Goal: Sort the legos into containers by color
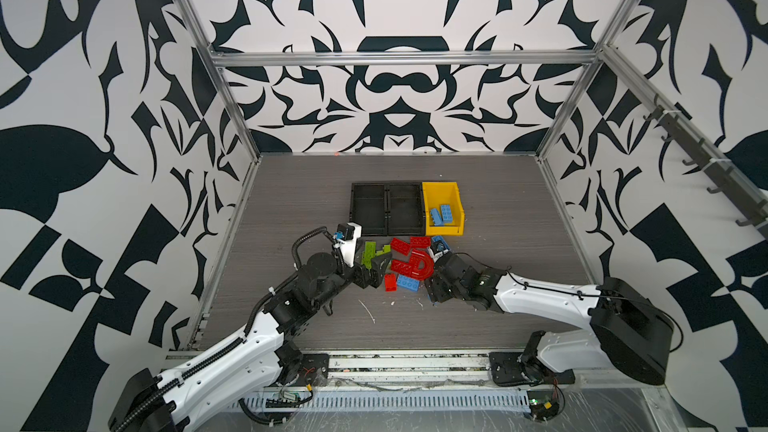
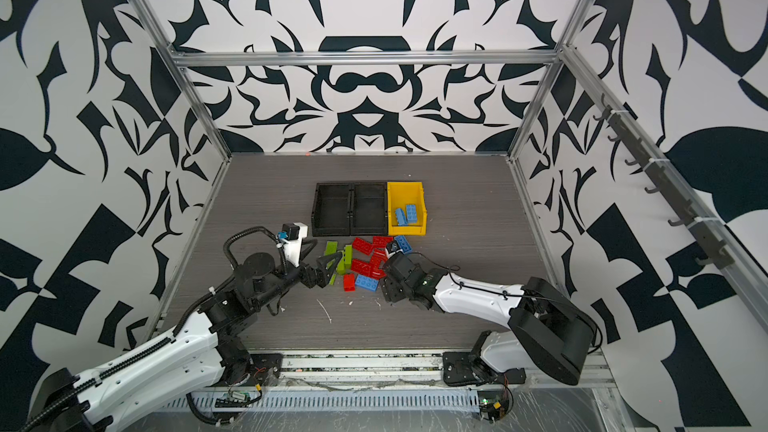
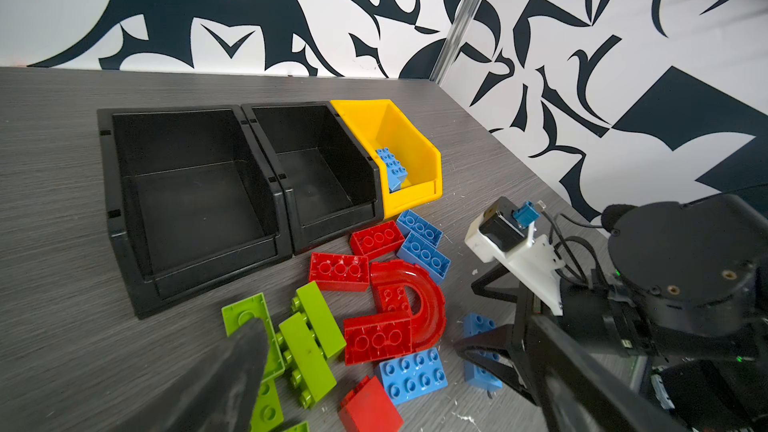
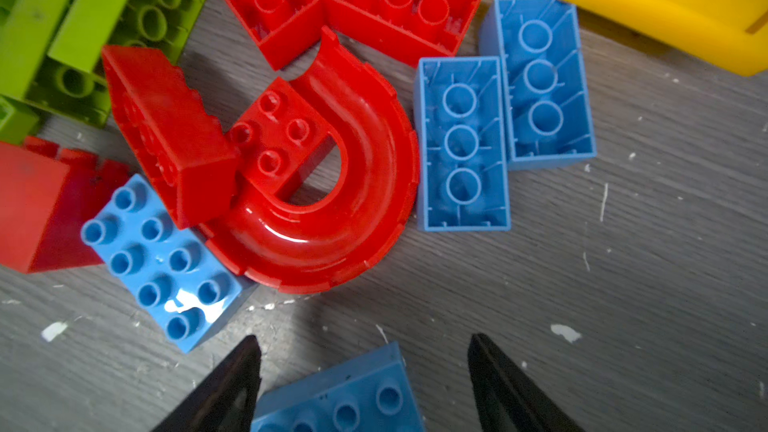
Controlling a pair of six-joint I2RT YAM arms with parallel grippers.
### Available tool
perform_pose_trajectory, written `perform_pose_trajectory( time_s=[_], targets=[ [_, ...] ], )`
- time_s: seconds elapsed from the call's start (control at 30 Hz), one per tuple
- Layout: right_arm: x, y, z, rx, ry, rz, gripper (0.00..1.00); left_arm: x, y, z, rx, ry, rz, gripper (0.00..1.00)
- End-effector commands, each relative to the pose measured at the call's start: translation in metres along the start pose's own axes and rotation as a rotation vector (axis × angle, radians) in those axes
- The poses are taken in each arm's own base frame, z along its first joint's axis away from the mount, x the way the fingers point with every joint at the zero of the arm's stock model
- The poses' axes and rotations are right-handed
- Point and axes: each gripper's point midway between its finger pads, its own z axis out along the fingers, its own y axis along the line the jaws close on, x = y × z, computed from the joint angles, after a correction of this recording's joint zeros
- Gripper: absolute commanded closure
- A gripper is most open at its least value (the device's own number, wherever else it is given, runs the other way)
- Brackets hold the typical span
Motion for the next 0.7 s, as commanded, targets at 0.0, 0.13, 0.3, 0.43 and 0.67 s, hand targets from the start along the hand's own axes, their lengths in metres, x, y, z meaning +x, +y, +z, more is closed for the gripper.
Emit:
perform_pose_trajectory(
  time_s=[0.0,0.13,0.3,0.43,0.67],
  targets=[
    [0.003,0.000,0.000,-0.002,-0.010,0.004,0.18,-0.002,-0.001,-0.001,0.002,-0.007,0.002,0.00],
    [0.010,0.000,0.004,-0.007,0.010,0.008,0.17,-0.001,-0.001,0.000,0.001,-0.003,0.002,0.00],
    [0.016,0.000,0.008,-0.004,0.026,0.007,0.13,0.001,0.000,0.001,-0.002,0.002,0.002,0.00],
    [0.022,0.008,0.010,-0.040,0.045,0.004,0.13,0.001,0.000,0.002,-0.003,0.004,0.002,0.00],
    [0.030,0.012,0.010,-0.037,0.057,0.025,0.12,0.002,0.000,0.003,-0.002,0.006,0.000,0.00]
  ],
)
